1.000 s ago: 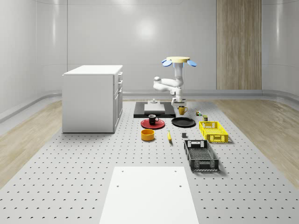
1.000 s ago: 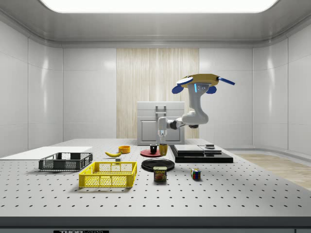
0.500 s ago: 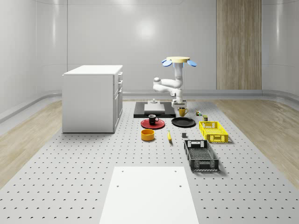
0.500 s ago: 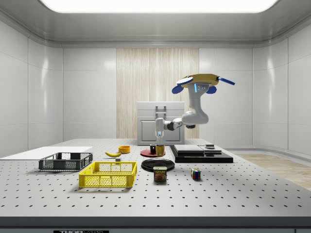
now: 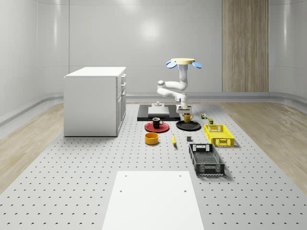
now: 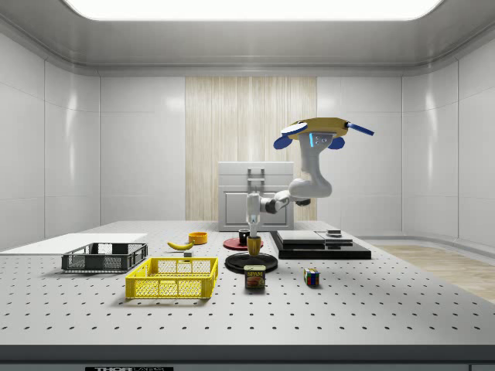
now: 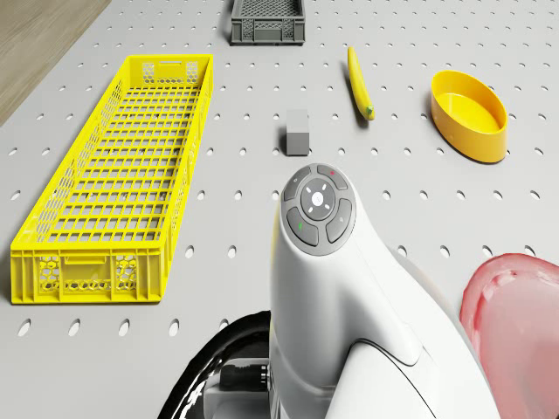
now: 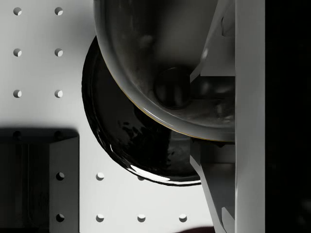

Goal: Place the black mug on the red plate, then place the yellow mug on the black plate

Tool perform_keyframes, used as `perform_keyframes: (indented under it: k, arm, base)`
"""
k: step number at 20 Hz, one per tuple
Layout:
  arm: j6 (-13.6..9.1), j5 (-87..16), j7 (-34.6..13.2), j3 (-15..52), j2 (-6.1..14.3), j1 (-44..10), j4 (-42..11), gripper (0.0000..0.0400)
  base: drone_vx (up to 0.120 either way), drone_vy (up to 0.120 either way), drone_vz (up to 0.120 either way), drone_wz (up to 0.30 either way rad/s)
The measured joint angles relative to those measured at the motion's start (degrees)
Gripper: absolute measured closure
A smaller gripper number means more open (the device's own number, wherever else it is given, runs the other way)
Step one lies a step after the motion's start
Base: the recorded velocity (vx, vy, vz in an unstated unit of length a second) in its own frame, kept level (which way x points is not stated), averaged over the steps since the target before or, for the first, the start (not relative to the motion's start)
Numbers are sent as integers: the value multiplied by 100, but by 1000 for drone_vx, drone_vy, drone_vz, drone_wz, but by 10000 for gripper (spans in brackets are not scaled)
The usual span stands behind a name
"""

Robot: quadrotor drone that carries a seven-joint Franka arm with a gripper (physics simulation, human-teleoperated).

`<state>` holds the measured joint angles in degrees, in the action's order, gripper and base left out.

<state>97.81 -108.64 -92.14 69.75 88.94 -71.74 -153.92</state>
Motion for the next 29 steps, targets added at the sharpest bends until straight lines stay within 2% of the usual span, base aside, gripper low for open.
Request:
perform_keyframes:
  k: [14, 17, 20, 24, 29]
  arm:
    - [71, -429, -368, -410, -172, -434, 152, 290]
    - [75, -480, -392, -457, -199, -468, 174, 149]
    - [17, -406, -401, -368, -201, -451, 128, 70]
    - [-105, -198, -405, -135, -184, -395, 22, 26]
    - [-251, 97, -409, 188, -155, -330, -101, 7]
  base:
    - [0, 0, 0, 0]
    - [0, 0, 0, 0]
    - [0, 0, 0, 0]
    - [0, 0, 0, 0]
    - [0, 0, 0, 0]
